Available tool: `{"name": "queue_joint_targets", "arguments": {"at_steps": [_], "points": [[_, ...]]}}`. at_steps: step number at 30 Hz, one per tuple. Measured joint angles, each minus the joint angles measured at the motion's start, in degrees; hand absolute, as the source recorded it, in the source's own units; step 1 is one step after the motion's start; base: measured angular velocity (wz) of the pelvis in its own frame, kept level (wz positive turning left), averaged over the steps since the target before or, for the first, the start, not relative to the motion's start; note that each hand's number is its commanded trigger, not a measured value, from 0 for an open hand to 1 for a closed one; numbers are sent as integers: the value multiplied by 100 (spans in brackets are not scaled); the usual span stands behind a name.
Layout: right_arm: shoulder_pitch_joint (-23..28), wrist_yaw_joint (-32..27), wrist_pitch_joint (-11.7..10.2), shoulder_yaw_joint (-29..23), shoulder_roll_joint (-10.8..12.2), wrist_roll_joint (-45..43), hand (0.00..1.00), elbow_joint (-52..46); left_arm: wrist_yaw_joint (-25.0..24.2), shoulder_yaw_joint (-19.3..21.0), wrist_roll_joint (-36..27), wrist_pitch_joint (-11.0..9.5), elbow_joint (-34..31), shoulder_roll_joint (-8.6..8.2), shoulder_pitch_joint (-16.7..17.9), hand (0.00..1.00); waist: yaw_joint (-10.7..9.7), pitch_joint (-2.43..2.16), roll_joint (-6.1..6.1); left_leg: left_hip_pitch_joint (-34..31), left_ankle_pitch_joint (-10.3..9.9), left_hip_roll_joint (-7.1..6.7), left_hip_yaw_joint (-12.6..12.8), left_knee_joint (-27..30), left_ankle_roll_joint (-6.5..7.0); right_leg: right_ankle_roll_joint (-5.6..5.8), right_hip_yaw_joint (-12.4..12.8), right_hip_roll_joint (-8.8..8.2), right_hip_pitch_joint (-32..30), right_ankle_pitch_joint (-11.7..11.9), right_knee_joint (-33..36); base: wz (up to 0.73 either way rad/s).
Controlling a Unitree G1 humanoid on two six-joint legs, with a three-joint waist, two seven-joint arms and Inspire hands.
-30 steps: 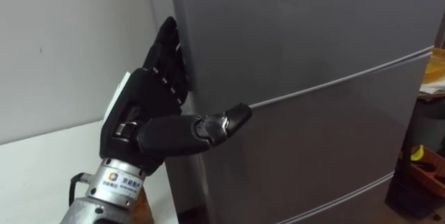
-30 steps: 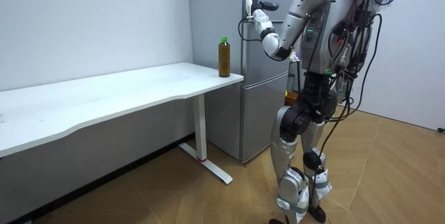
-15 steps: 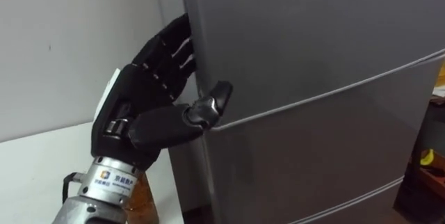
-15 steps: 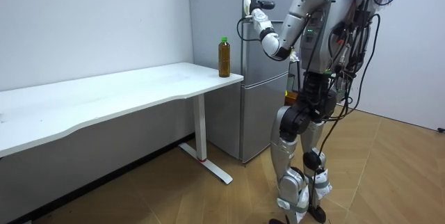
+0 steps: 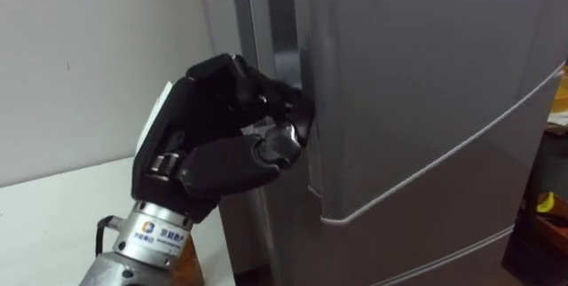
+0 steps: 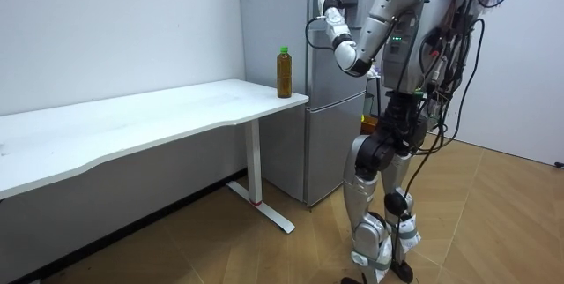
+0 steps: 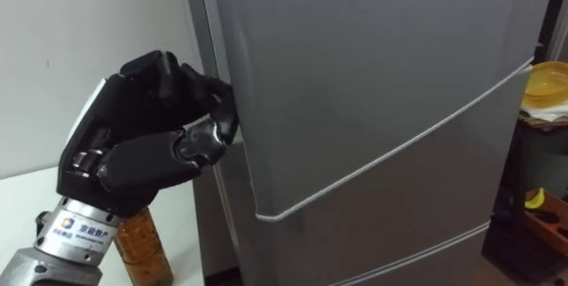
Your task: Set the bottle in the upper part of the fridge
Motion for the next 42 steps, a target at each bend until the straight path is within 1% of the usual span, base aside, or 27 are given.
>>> {"name": "queue_joint_targets", "arguments": {"at_steps": [2,4,5,7,11,12,13,16,33,42], "points": [[0,0,0,2,-2,-1,0,1,-82,-73,0,0,-2,0,-1,48,-6,0,0,2,0,0,1,0,0,0,5,0,0,0,1,0],[-1,0,0,1,-1,-1,0,1,-151,-123,0,1,-2,-1,-1,29,-8,1,-2,5,0,-1,7,-1,0,0,14,-1,-2,0,1,0],[-1,0,0,1,0,-1,0,1,-190,-124,0,1,-2,-1,-1,26,-13,2,-3,7,0,-1,11,-1,0,0,20,0,-4,0,1,0],[-1,0,0,2,-1,0,0,1,-205,-124,1,1,-2,-1,-1,14,-13,2,-4,12,0,-1,16,-1,0,0,25,0,-4,0,0,0],[-1,0,0,2,0,0,0,2,-296,-126,1,2,-2,0,-1,6,-11,14,-22,15,0,-1,23,-3,0,0,33,0,-7,0,-4,0],[-2,0,0,7,1,0,0,3,-307,-126,1,2,-2,0,-1,2,-11,17,-26,14,0,-1,33,-4,0,0,41,0,-10,0,-4,-3],[-7,0,0,18,1,0,0,3,-307,-126,2,2,-2,-1,-1,0,-10,17,-27,13,0,0,40,-4,0,0,48,0,-14,0,-3,-5],[-7,7,0,43,0,0,0,1,-323,-134,17,2,-2,-1,-1,0,-16,18,-28,12,0,-2,41,-2,0,0,74,0,-23,0,-5,-5],[-2,85,-47,37,-7,-5,0,64,-772,-150,12,3,-1,42,1,0,-25,20,-30,1,0,-3,41,-3,0,0,63,-1,-35,0,-13,0],[-5,118,-46,43,-14,-4,0,60,-993,-324,10,7,-2,44,1,0,-23,18,-32,-14,0,-2,41,-3,0,-2,87,2,-71,1,1,0]]}}
